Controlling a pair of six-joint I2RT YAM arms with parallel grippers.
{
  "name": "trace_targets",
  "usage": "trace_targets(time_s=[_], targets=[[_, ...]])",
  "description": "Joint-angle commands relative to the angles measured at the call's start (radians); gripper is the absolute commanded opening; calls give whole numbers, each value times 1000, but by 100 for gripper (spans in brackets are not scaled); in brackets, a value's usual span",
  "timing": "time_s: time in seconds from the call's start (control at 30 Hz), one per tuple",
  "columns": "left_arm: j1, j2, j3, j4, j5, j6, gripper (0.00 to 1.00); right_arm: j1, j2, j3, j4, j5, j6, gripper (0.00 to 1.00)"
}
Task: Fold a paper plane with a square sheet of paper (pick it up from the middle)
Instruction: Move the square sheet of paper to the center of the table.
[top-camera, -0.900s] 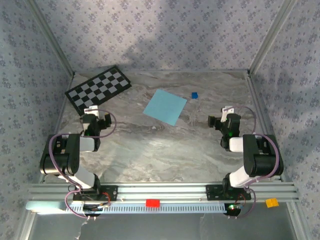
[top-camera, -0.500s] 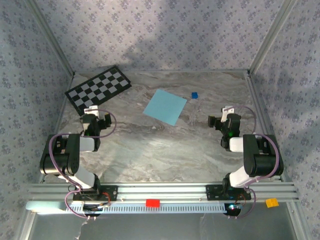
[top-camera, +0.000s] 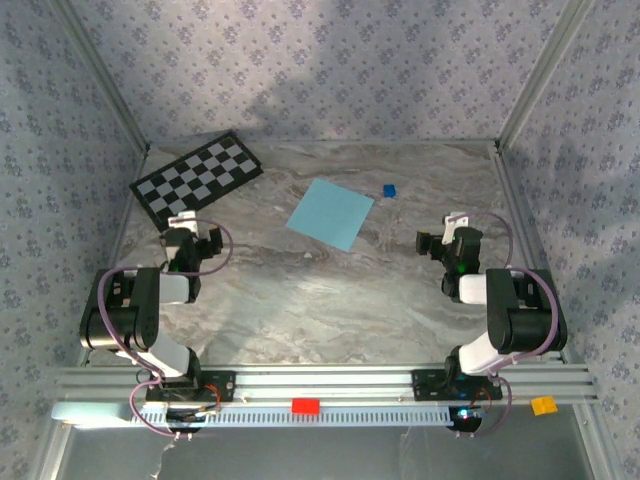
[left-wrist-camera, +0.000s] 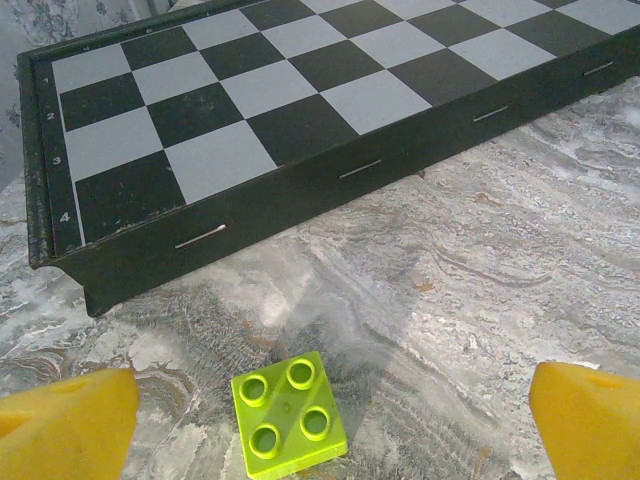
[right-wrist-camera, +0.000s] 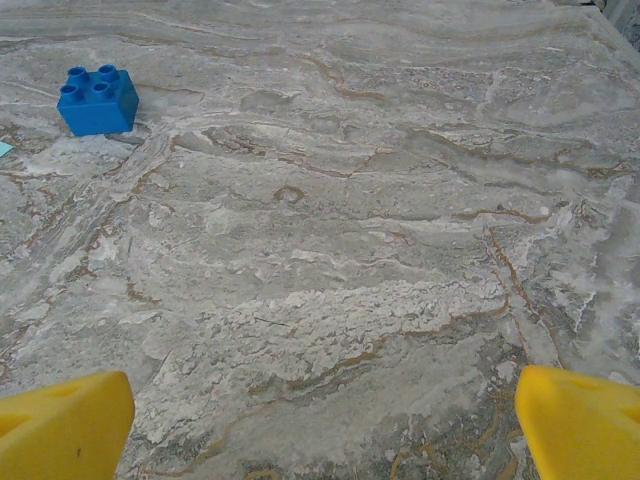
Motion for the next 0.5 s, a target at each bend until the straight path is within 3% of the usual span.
trace_targets(time_s=[0.0,0.23,0.47], targets=[[1,-6,13,30,11,-2,100,-7,-4,22,16,-10,-5,100],[1,-8,6,43,29,6,100,-4,-9,16,22,-14,-8,100],[-6,-33,-68,157,87,34,99,37,-54,-14,37,12,-54,100]])
